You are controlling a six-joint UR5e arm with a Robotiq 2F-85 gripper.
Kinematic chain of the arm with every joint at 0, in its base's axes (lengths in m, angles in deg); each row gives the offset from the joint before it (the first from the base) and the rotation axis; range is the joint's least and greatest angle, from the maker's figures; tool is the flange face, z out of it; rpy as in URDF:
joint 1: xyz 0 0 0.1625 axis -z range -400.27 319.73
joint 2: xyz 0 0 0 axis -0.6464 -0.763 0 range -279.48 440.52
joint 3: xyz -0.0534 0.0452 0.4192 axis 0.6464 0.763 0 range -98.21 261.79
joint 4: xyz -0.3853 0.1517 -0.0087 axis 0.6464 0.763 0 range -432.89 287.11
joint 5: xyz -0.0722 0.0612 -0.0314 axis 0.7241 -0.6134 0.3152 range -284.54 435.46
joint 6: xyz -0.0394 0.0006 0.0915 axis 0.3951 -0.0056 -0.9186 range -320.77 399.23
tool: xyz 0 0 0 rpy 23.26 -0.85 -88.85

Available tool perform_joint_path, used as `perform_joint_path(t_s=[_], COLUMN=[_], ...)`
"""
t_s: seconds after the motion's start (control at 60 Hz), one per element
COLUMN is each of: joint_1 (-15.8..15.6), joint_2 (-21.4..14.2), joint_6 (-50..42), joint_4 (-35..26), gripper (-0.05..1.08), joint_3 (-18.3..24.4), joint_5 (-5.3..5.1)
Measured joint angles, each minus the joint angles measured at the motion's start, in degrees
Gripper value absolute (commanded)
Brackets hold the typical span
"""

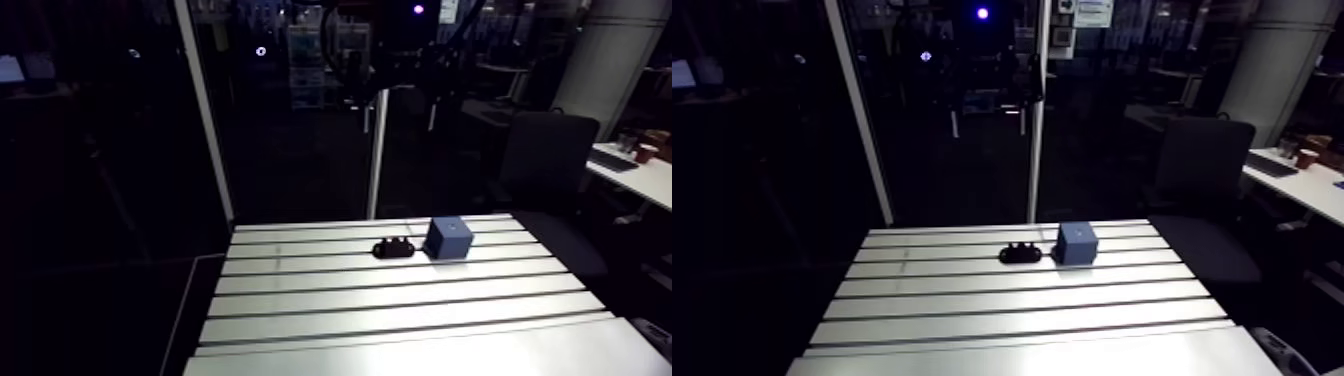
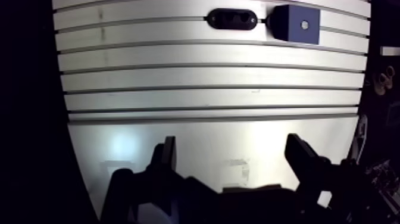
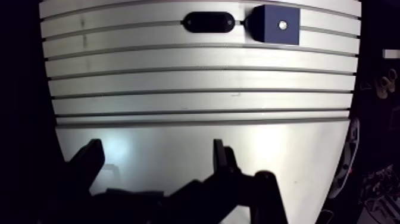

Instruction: Pick up the M10 bolt and insert it into the hex recess until seated.

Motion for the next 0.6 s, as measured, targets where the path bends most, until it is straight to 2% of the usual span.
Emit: perform_joint_path(t_s=[0.183, 0.6], joint_1=[-1.53, -1.87], joint_2=[-2.27, -2.73], joint_6=[-1.54, -2.01], joint_4=[-1.08, -0.52], gripper=[0.0, 0.0], joint_3=[-0.41, -0.77], joint_5=[-0.13, 0.04])
